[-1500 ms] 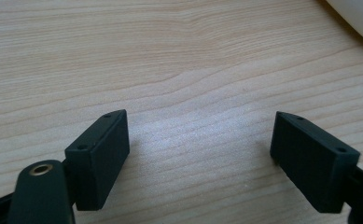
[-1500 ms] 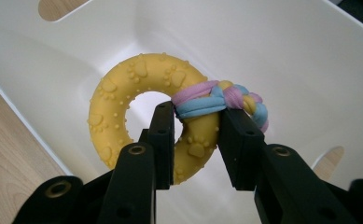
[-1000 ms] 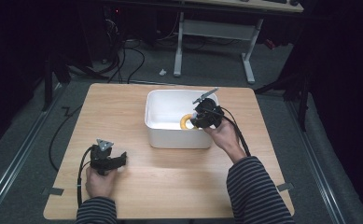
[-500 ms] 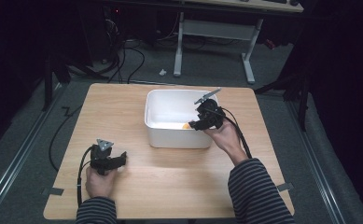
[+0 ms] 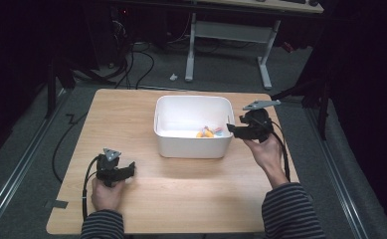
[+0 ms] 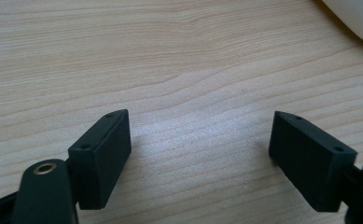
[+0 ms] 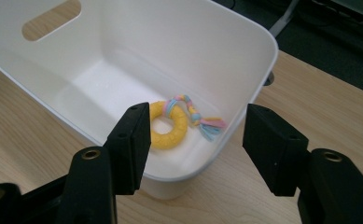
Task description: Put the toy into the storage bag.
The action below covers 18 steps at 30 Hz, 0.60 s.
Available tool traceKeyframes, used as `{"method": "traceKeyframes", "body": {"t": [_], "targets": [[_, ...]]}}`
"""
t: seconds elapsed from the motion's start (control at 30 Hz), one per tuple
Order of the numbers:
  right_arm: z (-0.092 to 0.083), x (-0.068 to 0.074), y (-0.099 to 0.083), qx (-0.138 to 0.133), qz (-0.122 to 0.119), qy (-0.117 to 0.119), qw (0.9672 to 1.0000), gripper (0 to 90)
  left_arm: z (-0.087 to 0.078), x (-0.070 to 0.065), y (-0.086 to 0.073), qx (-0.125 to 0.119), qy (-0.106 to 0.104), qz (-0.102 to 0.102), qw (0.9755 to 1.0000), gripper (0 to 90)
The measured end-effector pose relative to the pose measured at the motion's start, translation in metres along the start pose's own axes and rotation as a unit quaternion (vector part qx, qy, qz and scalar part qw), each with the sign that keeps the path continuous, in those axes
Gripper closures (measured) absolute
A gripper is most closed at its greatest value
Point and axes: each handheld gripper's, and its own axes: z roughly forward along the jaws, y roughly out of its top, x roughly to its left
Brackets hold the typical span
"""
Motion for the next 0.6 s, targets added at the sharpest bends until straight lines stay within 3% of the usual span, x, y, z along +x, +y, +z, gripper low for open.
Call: {"method": "traceKeyframes", "body": {"t": [0.2, 0.43, 0.6], "targets": [[-0.018, -0.016, -0.013, -0.02, 0.024, -0.005, 0.9995, 41.8, 0.0, 0.0, 0.0, -0.001, 0.001, -0.001, 1.0, 21.3], [-0.031, -0.029, -0.027, -0.032, 0.037, -0.013, 0.9987, 42.0, 0.0, 0.0, 0.0, -0.001, 0.001, -0.001, 1.0, 21.4], [-0.047, -0.042, -0.043, -0.045, 0.062, -0.02, 0.9969, 42.2, 0.0, -0.001, 0.0, -0.002, 0.001, -0.002, 1.0, 21.4]]}}
